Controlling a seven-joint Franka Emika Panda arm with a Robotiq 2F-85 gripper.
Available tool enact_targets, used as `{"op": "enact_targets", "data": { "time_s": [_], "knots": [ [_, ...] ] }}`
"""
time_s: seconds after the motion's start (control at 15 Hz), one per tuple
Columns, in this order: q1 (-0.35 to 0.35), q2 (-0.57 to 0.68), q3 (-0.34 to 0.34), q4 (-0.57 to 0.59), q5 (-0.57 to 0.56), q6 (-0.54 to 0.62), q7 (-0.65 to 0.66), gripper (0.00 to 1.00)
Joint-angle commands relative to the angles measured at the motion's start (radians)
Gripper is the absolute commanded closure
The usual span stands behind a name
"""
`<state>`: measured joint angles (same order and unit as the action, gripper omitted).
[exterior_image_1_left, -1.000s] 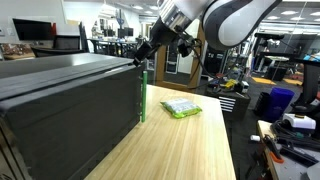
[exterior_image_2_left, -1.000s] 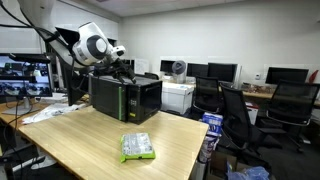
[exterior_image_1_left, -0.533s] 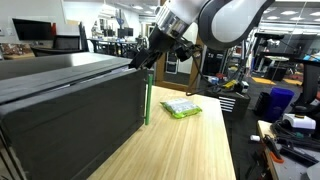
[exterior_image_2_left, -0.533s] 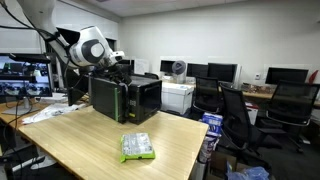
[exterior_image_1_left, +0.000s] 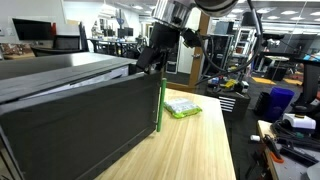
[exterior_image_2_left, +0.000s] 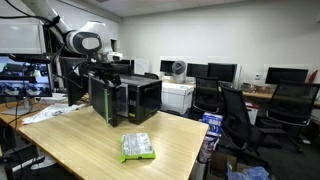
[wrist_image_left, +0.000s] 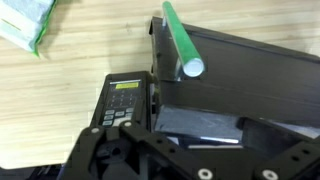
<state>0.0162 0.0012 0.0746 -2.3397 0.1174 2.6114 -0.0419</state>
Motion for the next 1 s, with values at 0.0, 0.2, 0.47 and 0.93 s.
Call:
{"op": "enact_targets", "data": {
  "time_s": [0.0,0.2,0.47,0.93],
  "knots": [
    [0.018,-0.013,-0.007,0.048,0.083,-0.247,-0.089,0.0],
    [0.017,-0.01,-0.01,0.102,0.102,-0.443,-0.131,0.0],
    [0.014,-0.008,-0.019,0.181,0.146,-0.691,-0.221,0.0],
    [0.009,-0.015,-0.039,0.216,0.085,-0.712,-0.202,0.0]
  ]
}}
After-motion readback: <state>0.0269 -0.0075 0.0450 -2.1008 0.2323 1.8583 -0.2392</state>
